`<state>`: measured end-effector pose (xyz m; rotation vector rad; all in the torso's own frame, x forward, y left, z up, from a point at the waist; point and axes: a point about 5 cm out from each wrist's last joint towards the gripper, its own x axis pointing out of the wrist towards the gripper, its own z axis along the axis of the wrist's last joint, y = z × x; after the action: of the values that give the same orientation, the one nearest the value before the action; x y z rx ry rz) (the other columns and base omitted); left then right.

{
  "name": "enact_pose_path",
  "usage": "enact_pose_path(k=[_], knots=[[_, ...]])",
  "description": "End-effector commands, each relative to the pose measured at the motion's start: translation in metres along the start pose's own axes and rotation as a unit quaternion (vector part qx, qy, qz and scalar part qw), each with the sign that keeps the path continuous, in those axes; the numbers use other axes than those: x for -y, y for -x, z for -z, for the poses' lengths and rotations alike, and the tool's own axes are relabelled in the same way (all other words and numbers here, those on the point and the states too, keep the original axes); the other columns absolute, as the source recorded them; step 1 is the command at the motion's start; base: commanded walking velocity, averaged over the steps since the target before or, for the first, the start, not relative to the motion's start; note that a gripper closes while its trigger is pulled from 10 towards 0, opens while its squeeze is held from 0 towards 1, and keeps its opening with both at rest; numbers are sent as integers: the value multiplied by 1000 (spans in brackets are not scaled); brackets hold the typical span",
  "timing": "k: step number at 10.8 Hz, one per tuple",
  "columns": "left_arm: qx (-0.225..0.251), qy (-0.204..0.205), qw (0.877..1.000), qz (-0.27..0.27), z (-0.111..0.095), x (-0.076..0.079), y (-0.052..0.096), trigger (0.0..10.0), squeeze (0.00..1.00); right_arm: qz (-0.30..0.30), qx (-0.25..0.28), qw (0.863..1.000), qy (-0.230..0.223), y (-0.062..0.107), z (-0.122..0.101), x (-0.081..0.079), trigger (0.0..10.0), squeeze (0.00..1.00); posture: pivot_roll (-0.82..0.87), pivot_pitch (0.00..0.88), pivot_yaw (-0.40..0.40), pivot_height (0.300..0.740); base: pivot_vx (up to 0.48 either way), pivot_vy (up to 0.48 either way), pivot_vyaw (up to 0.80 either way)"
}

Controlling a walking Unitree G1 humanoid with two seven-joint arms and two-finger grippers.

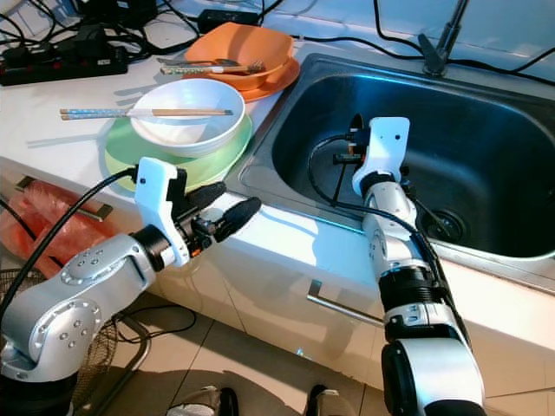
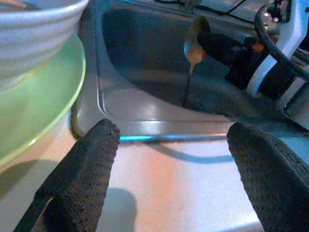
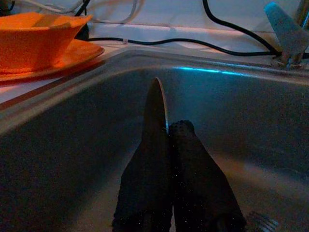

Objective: Kitchen organization

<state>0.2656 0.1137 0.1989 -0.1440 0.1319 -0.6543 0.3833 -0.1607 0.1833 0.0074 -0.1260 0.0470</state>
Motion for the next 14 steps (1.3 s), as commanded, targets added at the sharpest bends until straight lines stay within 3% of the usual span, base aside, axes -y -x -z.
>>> enact_pose_path(k=[1, 2, 3, 4, 7, 10, 11, 14], knots=[[-10, -5, 1000, 3, 4, 2, 2, 10000, 0, 5, -20, 1000, -6, 2, 11, 5, 0, 1000, 187, 180, 43, 740, 0, 0, 0], [-14, -6, 1000, 5, 5, 3, 2, 10000, 0, 7, -21, 1000, -7, 2, 12, 5, 0, 608, 186, 178, 43, 740, 0, 0, 0], [-14, -5, 1000, 8, 5, 4, 2, 10000, 0, -5, -25, 1000, -16, 1, 12, 1, 0, 0, 187, 176, 44, 740, 0, 0, 0], [-12, -5, 1000, 9, 4, 4, 1, 10000, 0, -9, -26, 1000, -5, 1, 13, 0, 10000, 1000, 188, 174, 44, 740, 0, 0, 0], [-13, -3, 1000, 12, 5, 4, 1, 10000, 0, -12, -18, 1000, 10, -1, 10, 0, 10000, 1000, 188, 171, 47, 740, 0, 0, 0], [-14, -3, 1000, 11, 6, 3, 0, 10000, 0, -32, -17, 999, -5, -2, 7, -4, 10000, 1000, 186, 167, 45, 740, 0, 0, 0], [1, -9, 1000, -8, 2, -1, 0, 10000, 0, -39, -5, 999, -18, -3, 3, -6, 10000, 1000, 184, 166, 45, 740, 0, 0, 0], [65, -42, 995, -69, -20, -18, -4, 10000, 0, -23, 13, 1000, 6, 1, -4, -8, 10000, 1000, 162, 142, 43, 740, 0, 0, 0]])
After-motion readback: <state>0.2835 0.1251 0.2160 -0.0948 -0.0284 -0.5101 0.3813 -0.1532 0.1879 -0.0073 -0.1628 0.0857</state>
